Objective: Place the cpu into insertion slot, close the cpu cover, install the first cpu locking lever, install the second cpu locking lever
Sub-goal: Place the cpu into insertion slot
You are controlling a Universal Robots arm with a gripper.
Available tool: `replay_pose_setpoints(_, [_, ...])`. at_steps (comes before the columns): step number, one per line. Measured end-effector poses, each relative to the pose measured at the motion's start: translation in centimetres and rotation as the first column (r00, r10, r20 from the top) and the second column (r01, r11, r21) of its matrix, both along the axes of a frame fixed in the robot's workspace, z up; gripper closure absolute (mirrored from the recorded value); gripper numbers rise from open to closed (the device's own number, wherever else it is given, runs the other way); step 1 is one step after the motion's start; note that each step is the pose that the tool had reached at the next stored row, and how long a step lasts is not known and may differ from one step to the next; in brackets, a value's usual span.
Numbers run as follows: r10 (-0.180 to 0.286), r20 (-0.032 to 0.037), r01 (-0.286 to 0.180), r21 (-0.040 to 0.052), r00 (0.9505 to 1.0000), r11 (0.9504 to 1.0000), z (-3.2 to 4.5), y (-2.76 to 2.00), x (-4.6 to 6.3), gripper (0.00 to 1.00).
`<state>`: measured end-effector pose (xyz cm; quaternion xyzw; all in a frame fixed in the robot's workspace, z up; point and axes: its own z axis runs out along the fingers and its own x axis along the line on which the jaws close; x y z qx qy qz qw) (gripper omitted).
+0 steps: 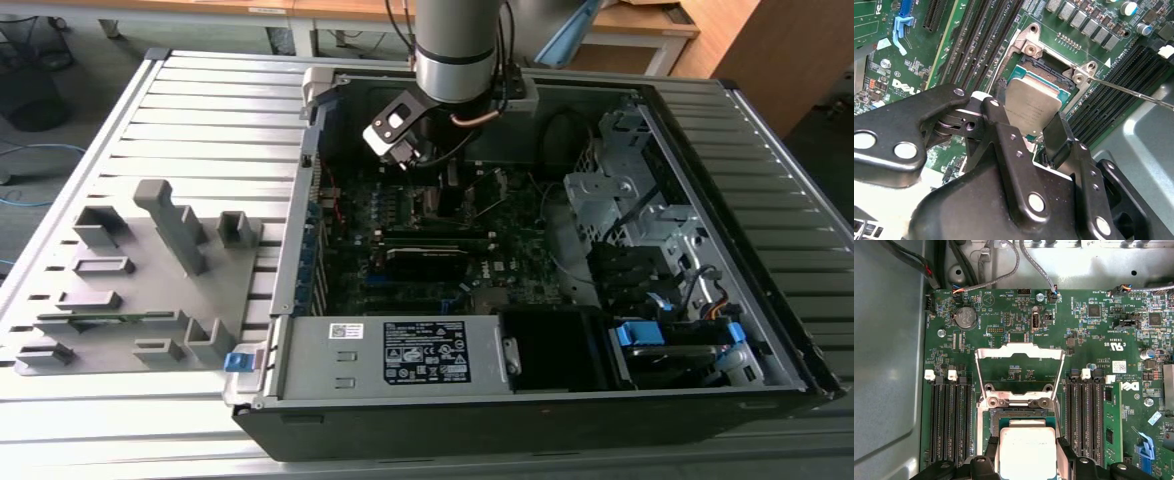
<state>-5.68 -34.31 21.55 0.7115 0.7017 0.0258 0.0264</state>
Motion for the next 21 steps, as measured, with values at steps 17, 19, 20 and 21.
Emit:
replay_pose_setpoints(17, [0.0, 0.0, 0.0, 0.0008, 1.0, 1.0, -0.96, 0.0, 0.0, 0.46])
replay_pose_setpoints(19, [0.0, -0.0001, 0.0, 0.0006, 1.0, 1.0, -0.97, -0.01, -0.01, 0.46])
replay_pose_setpoints(20, [0.0, -0.0002, 0.0, 0.0005, 1.0, 1.0, -0.97, -0.01, -0.01, 0.46])
replay_pose_setpoints(21, [0.0, -0.0001, 0.0, 0.0006, 1.0, 1.0, -0.98, 0.0, -0.01, 0.46])
